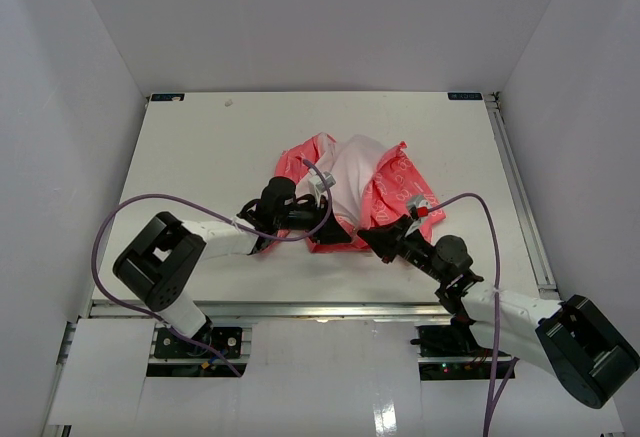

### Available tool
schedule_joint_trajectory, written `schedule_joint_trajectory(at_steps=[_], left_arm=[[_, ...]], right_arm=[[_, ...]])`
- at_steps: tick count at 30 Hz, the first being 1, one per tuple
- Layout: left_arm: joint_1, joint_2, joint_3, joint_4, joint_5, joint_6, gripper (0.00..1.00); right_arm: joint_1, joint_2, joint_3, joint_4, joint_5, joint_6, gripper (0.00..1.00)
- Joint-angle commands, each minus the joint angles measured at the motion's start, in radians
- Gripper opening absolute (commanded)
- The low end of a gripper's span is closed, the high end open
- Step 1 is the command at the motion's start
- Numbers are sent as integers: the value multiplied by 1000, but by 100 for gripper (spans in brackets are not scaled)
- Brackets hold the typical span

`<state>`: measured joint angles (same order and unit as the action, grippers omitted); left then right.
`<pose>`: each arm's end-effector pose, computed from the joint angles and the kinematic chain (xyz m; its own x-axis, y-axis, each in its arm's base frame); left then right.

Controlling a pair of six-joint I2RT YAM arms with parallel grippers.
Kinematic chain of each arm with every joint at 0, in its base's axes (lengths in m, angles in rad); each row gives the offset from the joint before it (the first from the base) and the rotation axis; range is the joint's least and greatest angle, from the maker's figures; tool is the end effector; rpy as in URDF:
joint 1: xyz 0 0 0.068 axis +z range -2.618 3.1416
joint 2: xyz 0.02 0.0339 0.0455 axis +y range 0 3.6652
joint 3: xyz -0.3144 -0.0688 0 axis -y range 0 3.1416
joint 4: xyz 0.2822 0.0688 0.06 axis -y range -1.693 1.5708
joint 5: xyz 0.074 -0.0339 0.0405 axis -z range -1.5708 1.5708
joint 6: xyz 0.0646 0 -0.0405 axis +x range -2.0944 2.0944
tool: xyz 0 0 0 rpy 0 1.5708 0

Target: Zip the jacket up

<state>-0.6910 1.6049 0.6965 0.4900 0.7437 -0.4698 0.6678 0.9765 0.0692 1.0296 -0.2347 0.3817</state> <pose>0.2516 -0.2648 0.1927 -0.7073 0.1526 -0.6902 0.7015 0.2714 -0.6589 0.1484 0.1362 0.2053 -0.2030 0.3013 -0.9317 -0.7628 0.5479 0.3434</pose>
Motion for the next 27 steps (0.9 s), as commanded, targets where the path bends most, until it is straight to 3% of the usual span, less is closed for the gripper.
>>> schedule_joint_trajectory(at_steps=[1,3,9,18,20,27], left_arm=[[-1,0,23,-11,22,13,39],[-1,-14,10,10,34,1,47],[1,-107,30,-88,-58,-12,54],[137,-232,116,-487,-689,-90,62],[192,-241,104,-520,-767,-89,63],[340,-157,64,-432,-573,-88,60]], right_arm=[[-1,-30,25,7,33,-8,8],[-2,-42,31,-27,47,-13,8],[-2,-81,-21,-48,83,-20,8],[-2,-99,-66,-71,103,17,8],[-2,-95,-101,-69,107,21,8],[-2,-62,-117,-54,100,22,8]])
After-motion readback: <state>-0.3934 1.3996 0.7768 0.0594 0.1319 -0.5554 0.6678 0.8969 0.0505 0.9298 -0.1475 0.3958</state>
